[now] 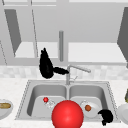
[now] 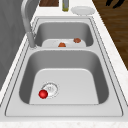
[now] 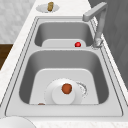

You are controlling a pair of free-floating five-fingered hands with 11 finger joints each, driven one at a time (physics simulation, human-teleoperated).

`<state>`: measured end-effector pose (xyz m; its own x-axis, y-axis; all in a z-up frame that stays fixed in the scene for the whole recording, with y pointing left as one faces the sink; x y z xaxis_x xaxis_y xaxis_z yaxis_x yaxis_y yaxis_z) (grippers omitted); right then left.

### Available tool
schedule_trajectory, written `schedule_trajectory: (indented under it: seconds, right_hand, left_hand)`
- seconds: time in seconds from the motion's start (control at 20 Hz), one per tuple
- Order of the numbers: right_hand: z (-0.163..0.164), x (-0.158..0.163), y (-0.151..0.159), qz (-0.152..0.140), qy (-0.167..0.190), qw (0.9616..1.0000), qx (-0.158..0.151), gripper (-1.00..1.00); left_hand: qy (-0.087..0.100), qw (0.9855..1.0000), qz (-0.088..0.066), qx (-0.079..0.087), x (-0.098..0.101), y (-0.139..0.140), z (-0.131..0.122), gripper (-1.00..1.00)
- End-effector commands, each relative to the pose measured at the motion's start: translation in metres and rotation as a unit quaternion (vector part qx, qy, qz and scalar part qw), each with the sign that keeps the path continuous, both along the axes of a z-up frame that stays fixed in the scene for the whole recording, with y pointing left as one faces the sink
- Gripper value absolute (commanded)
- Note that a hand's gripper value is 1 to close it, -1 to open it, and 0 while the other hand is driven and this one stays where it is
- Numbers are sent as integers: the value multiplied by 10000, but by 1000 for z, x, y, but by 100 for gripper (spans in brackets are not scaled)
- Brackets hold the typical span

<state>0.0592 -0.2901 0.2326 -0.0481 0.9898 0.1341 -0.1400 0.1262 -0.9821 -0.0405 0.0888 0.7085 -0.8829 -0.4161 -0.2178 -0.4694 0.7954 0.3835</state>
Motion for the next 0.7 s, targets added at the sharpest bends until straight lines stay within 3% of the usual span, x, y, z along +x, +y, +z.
schedule_trajectory:
  seconds: [0.0,0.1,0.15,0.35,0.65]
  right_hand:
    - [0,0,0,0,0,10000,0,0]
    - [0,0,0,0,0,10000,0,0]
    - [0,0,0,0,0,10000,0,0]
    - [0,0,0,0,0,10000,0,0]
    - [0,0,0,0,0,10000,0,0]
  left_hand:
    - [87,10000,0,0,29,-15,9,-100]
    - [2,9999,21,-104,40,-21,15,-100]
    - [-108,9998,118,-118,39,-24,16,-100]
    - [-250,9980,291,-501,42,-27,13,-100]
    - [-297,9962,447,-681,43,-33,13,-100]
